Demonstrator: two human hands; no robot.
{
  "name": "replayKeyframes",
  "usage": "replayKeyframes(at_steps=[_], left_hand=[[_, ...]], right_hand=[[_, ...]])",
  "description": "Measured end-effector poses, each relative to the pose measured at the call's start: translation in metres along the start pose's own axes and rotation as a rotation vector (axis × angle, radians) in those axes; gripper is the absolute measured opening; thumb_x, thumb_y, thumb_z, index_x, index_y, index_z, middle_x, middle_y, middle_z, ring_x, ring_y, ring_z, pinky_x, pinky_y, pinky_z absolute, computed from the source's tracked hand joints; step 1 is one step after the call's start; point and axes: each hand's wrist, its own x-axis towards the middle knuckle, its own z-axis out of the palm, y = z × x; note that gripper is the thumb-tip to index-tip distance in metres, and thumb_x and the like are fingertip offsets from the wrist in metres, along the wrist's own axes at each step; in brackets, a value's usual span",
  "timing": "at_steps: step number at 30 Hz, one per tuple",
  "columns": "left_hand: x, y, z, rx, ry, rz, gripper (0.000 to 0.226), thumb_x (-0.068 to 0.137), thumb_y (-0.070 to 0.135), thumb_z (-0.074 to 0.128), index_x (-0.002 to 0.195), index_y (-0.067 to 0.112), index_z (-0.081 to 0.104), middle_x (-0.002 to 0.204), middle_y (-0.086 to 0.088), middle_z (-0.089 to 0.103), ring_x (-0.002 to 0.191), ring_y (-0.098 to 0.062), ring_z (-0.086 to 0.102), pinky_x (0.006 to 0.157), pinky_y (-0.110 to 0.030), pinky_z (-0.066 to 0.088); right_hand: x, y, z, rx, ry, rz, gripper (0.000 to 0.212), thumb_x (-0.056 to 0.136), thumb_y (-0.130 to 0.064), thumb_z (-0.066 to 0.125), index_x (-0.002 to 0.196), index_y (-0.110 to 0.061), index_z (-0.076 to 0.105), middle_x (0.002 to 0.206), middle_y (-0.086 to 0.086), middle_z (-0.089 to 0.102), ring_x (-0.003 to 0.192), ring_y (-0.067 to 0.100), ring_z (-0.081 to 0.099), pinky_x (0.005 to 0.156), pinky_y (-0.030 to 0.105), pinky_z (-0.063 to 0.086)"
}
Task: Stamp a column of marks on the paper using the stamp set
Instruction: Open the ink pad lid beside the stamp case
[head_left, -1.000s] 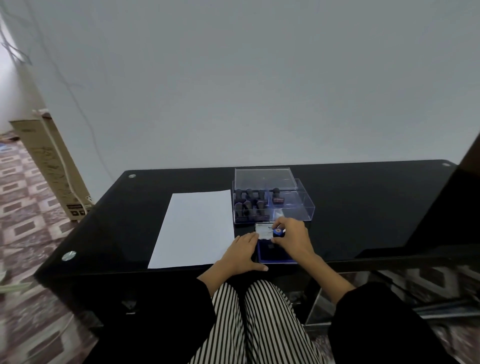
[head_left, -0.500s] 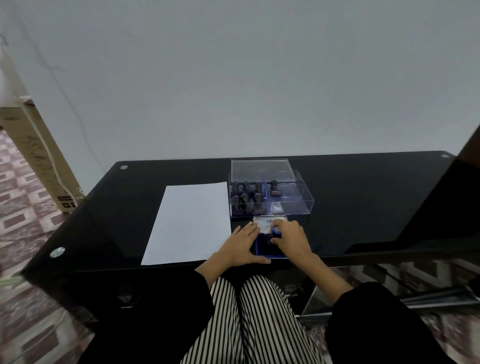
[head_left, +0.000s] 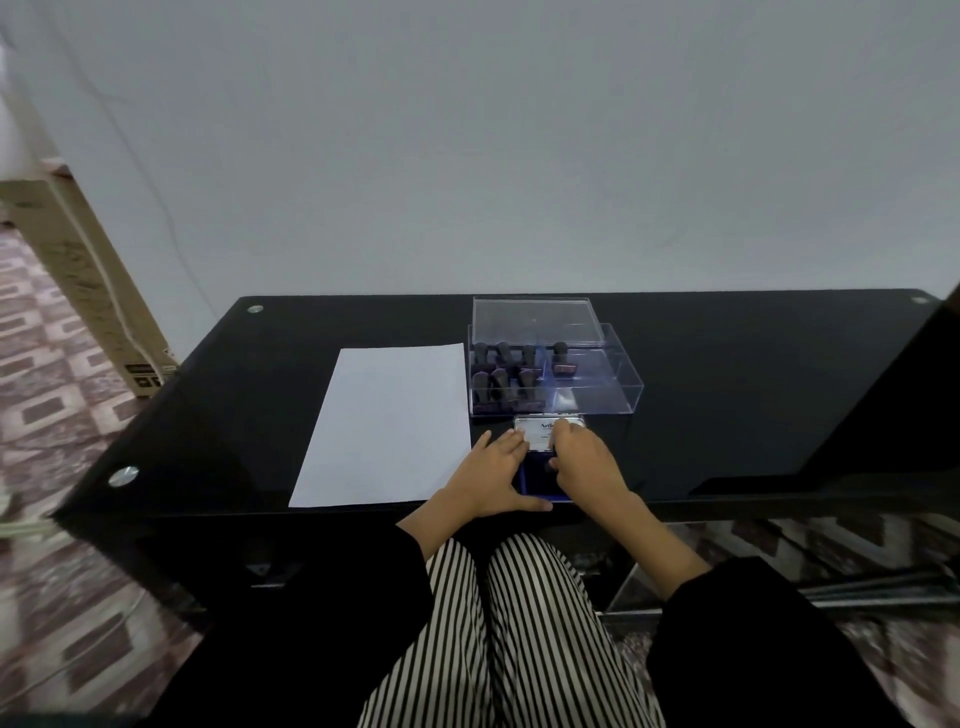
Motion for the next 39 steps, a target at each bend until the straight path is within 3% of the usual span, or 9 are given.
replayKeyframes(at_steps=[6,15,24,33,39], left_hand=[[0.003,-0.003,0.005,-0.027,0.040,0.019,0.101,0.077,0.067,0.056,0.148,0.006,0.019,0.157,-0.008,0.015,0.145,-0.017,0.012,0.118,-0.037,0.002],[0.002,-0.003,0.007,-0.097,0.070,0.011,0.099,0.076,0.063,0.061,0.148,0.007,0.022,0.157,-0.007,0.017,0.145,-0.016,0.013,0.117,-0.033,0.007],[0.002,-0.002,0.003,-0.100,0.101,0.026,0.092,0.075,0.060,0.065,0.141,0.003,0.036,0.153,-0.009,0.028,0.143,-0.018,0.021,0.115,-0.028,0.012],[0.002,-0.003,0.004,-0.141,0.087,0.014,0.095,0.075,0.060,0.065,0.144,0.005,0.031,0.155,-0.009,0.021,0.145,-0.017,0.015,0.116,-0.027,0.008],[0.001,-0.002,0.002,-0.160,0.097,0.012,0.093,0.072,0.061,0.067,0.141,0.005,0.037,0.153,-0.008,0.028,0.143,-0.017,0.021,0.115,-0.028,0.012]], right_hand=[[-0.006,-0.002,0.008,-0.009,0.031,-0.019,0.034,0.085,0.000,0.058,0.114,-0.005,0.042,0.117,0.011,0.049,0.107,0.022,0.049,0.082,0.026,0.042],[-0.002,-0.003,0.007,0.015,0.021,-0.014,0.034,0.085,0.001,0.058,0.115,-0.006,0.042,0.117,0.011,0.049,0.108,0.022,0.049,0.084,0.025,0.042],[-0.016,0.000,0.023,0.098,0.208,-0.021,0.017,0.091,0.000,0.045,0.107,-0.004,0.048,0.107,0.011,0.052,0.095,0.020,0.049,0.069,0.022,0.030],[0.003,-0.005,0.011,0.024,0.069,0.022,0.031,0.085,0.004,0.054,0.112,-0.006,0.042,0.114,0.013,0.051,0.104,0.024,0.050,0.076,0.026,0.041],[-0.007,-0.003,0.022,0.028,0.202,0.021,0.020,0.090,0.004,0.047,0.108,-0.004,0.047,0.106,0.012,0.052,0.097,0.023,0.050,0.068,0.024,0.031]])
